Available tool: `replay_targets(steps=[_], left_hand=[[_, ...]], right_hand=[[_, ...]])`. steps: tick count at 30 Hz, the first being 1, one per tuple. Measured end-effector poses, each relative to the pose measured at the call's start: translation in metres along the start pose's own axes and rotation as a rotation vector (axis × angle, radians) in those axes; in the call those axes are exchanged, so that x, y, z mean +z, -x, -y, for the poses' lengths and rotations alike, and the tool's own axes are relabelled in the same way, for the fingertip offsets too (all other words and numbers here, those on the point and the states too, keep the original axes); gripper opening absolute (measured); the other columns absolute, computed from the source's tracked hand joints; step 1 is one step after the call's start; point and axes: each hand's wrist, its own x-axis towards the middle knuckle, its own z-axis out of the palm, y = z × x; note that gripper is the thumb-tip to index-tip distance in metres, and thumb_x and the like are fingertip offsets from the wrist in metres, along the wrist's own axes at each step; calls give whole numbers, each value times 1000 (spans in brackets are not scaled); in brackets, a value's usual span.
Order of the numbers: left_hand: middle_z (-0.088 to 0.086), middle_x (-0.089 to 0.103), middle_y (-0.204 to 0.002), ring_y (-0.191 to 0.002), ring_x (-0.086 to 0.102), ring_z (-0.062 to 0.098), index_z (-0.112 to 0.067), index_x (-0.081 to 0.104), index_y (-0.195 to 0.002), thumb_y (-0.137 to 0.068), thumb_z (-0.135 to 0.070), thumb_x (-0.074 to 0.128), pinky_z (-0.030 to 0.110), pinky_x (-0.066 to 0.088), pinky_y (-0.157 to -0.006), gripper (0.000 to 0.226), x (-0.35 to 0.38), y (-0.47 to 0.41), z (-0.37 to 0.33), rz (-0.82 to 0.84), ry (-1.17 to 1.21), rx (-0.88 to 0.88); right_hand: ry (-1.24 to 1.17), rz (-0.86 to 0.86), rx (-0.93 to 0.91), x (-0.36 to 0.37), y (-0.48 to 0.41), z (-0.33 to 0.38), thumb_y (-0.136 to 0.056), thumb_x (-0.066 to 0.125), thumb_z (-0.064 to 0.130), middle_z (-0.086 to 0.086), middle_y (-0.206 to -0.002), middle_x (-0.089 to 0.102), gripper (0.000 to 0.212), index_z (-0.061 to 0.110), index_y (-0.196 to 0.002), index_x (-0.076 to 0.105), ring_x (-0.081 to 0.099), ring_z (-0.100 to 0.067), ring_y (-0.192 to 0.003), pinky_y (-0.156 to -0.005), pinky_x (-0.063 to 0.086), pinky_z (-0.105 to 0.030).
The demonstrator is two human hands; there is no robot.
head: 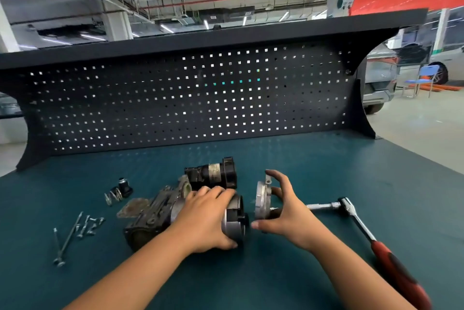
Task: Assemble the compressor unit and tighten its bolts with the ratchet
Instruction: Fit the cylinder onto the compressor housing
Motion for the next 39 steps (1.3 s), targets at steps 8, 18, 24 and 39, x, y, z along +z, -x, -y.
replay_targets(steps=[8,18,24,39], left_hand=[[-20,38,-133,-120,29,5,-38,30,-138,-52,-69,69,21,17,-99,100,-6,27,17,-40,98,91],[-19,40,-132,-118,30,6,-40,32,-137,-52,-69,71,25,18,-99,98,-8,32,12,-53,90,50],[-17,33,-141,-133,18,8,-36,28,-141,-54,-71,68,29,9,-107,102,-2,36,13,-106,85,44],[-17,31,-143,-133,19,5,-39,25,-144,-59,-72,60,19,-4,-103,98,10,51,11,-248,132,-5]], right_hand=[[182,153,50,14,9,0,-49,93,29,11,-118,50,108,38,-129,21,51,-8,-115,-100,44,-30],[198,89,6,38,12,2,-48,92,35,14,-111,50,102,41,-122,22,55,-4,-103,-80,40,-8],[240,35,-5,43,11,2,-45,91,40,22,-111,43,108,35,-131,26,52,-6,-102,-74,37,-3],[374,47,-33,48,15,4,-46,91,40,1,-141,47,122,31,-144,19,50,-16,-123,-99,41,-26]])
